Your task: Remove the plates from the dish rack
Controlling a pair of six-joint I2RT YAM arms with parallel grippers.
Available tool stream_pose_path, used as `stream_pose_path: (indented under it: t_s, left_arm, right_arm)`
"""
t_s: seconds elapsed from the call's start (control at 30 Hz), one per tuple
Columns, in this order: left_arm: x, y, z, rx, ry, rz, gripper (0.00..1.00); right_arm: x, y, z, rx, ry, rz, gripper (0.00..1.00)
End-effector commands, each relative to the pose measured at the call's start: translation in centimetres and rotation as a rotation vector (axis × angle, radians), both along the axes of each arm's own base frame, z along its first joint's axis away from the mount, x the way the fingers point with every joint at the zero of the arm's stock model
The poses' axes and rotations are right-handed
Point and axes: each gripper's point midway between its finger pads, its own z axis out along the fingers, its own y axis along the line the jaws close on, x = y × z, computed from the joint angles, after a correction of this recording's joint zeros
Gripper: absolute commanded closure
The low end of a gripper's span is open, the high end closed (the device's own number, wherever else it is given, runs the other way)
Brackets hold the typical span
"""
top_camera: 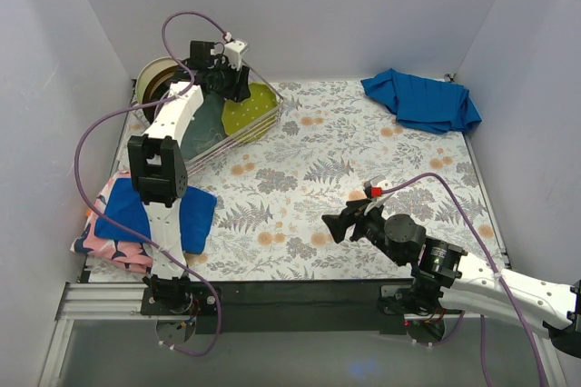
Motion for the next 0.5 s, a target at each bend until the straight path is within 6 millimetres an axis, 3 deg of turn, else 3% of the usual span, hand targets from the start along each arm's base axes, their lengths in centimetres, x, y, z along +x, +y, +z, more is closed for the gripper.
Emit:
stream_pose_path:
  t_s: [0.0, 0.13, 0.27, 0.47]
  left_arm:
    - [-3.9, -3.9, 0.8, -0.025, 0.061, -0.110, 0.56]
    - [-4.0, -4.3, 0.0, -0.012, 0.071, -0.113, 0.57]
    - [-3.7, -4.1, -0.7, 0.001, 0.078, -0.101, 0.66]
    - [-3.5, -4.0, -0.4, 0.026, 0.058, -0.080, 0.94]
  right_arm:
    - [0.2, 0.0, 1.0, 0.039, -0.027, -0.014, 0.15]
    - [0.2, 0.0, 1.0, 0.036, -0.029, -0.014, 0.15]
    - [0.2, -0.1, 1.0, 0.039, -0.028, -0.016, 0.15]
    - [0.3, -0.1, 1.0, 0.039, -0.031, -0.020, 0.15]
